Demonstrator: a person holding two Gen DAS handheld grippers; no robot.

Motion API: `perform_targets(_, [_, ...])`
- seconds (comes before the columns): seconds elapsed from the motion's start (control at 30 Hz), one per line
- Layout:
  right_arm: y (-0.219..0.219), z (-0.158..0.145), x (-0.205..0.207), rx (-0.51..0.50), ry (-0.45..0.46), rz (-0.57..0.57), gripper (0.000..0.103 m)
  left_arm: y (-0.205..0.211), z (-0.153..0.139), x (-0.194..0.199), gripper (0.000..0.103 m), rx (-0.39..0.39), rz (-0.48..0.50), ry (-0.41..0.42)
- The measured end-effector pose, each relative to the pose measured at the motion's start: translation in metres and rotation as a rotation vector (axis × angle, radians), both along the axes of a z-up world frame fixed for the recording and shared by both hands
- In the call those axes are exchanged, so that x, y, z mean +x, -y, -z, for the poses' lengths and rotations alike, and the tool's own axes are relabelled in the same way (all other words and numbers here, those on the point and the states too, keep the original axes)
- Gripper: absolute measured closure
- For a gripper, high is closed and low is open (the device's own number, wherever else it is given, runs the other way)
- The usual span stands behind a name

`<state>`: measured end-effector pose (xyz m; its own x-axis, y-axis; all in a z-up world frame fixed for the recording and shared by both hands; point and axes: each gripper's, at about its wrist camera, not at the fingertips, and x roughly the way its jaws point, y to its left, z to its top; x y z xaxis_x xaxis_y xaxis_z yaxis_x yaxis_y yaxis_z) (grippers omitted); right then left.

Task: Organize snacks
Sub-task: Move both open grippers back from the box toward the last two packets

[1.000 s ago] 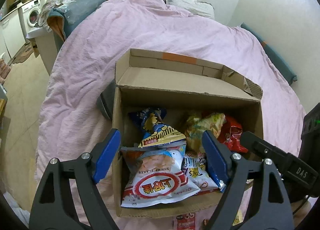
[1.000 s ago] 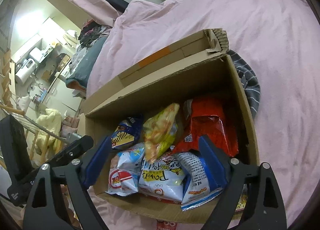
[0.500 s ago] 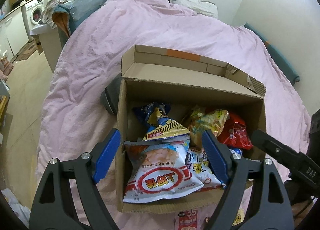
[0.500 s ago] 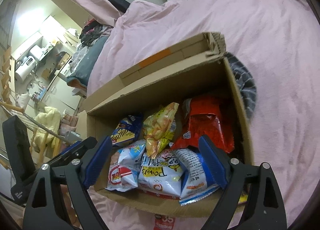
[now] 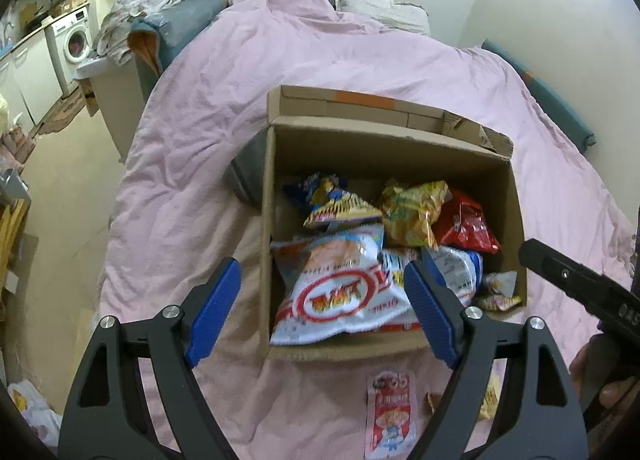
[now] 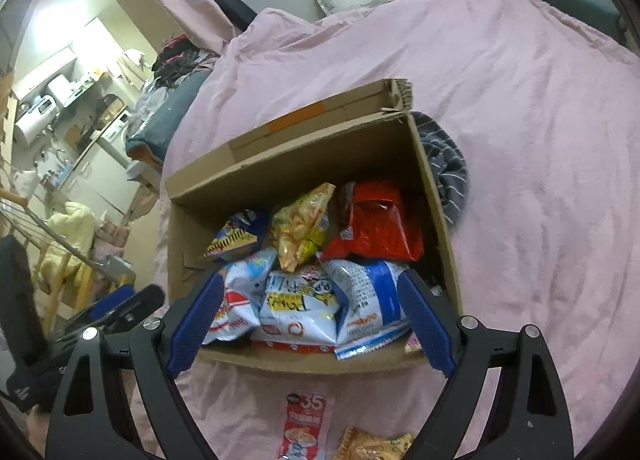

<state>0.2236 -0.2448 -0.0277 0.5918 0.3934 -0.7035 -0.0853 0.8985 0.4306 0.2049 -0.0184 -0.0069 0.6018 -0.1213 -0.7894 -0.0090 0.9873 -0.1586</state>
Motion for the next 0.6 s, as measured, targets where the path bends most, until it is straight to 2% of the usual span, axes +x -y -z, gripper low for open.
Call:
perform_targets(0.37, [0.011, 0.012, -0.039, 0.007, -0.057, 0.026, 0.012, -0.013, 0.015, -0.043, 0.022, -0.027, -0.036, -0.069])
perform_targets(0.53, [0.032, 0.03, -0.056, 0.06, -0.146, 0.072, 0.012, -0.018, 0.021, -0.059, 0.022, -0.02, -0.069, -0.09])
perform_targets(0.6, [0.041, 0.042, -0.061, 0.027, -0.205, 0.112, 0.012, -0.02, 0.024, -0.062, 0.022, -0.032, -0.076, -0.105])
